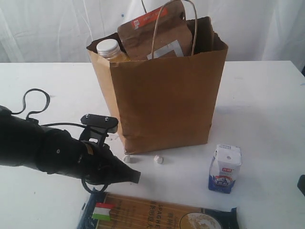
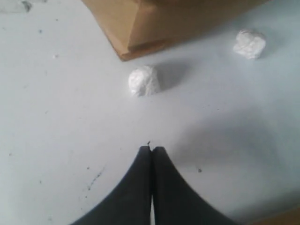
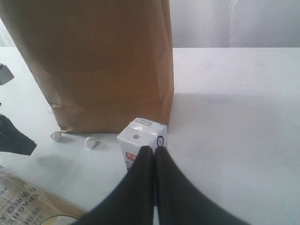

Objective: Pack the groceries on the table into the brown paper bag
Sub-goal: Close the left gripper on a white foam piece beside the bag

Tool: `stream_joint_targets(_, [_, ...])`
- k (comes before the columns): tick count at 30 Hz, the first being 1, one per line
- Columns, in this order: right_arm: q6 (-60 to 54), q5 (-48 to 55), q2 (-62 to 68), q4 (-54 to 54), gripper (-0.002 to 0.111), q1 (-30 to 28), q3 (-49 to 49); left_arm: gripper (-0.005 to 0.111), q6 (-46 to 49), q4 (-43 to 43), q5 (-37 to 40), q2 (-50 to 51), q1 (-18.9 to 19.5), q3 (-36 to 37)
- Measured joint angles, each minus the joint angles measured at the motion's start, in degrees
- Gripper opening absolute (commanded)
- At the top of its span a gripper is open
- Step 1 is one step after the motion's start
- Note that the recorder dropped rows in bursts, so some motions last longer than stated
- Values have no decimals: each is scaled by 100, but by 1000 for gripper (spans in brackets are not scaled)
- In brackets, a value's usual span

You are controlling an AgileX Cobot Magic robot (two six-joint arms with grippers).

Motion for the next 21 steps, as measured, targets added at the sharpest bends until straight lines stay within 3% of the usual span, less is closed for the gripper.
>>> stream_joint_targets(7, [0, 0, 0, 0, 0, 0, 0, 0, 292, 10, -276, -632, 0, 37])
stream_joint_targets(15, [0, 0, 0, 0, 0, 0, 0, 0, -130, 10, -2246, -707, -121, 975])
stream_joint_targets(21, [0, 0, 0, 0, 0, 0, 0, 0, -170, 70, -3137, -539, -467, 1241])
